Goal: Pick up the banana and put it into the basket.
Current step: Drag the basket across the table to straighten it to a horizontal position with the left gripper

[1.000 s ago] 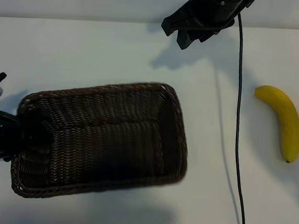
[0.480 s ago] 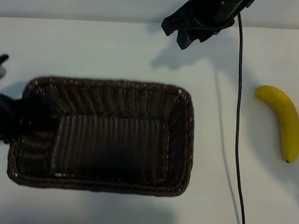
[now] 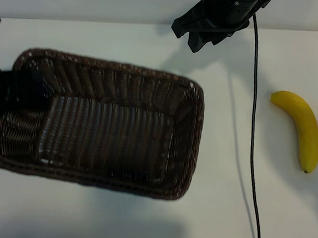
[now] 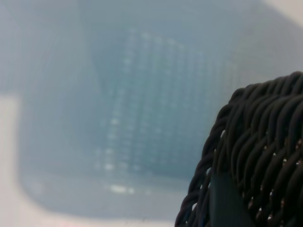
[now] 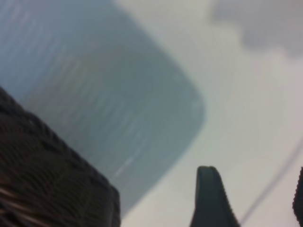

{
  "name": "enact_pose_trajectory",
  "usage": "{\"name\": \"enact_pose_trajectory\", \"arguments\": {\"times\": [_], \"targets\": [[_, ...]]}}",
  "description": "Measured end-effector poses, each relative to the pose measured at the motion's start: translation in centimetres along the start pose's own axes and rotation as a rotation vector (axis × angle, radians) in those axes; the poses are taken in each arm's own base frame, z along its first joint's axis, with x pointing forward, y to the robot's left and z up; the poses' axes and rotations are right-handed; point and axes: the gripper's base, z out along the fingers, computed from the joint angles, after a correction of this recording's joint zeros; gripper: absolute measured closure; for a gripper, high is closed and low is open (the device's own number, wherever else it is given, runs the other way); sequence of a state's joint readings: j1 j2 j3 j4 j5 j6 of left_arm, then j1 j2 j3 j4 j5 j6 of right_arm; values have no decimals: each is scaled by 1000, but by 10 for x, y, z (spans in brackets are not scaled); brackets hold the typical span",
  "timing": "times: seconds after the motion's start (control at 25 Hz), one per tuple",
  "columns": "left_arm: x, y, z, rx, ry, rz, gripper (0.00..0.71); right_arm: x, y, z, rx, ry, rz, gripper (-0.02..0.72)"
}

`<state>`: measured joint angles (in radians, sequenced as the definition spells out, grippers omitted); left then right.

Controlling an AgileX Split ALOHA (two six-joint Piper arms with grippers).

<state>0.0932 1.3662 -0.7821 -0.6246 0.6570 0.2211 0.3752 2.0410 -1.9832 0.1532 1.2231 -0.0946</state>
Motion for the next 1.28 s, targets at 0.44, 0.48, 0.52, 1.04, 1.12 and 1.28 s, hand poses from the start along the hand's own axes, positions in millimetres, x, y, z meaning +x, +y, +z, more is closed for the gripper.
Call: {"name": "enact_pose_trajectory", "arguments": {"times": [0.44,0.48,0.52,1.04,1.12,1.28], "targets": [[-19,4,16,-15,12,-20,338,0,0,0,0,0,0,283],[-21,5,19,-19,12,-23,338,0,0,0,0,0,0,283],[-24,6,22,-22,12,-25,338,0,0,0,0,0,0,283],[-64,7,50,0,-5,-38,339,0,0,0,0,0,0,283],[-66,6,54,27,-14,-46,339,0,0,0,0,0,0,283],[-70,3,62,93,-27,-67,339,0,0,0,0,0,0,283]]}}
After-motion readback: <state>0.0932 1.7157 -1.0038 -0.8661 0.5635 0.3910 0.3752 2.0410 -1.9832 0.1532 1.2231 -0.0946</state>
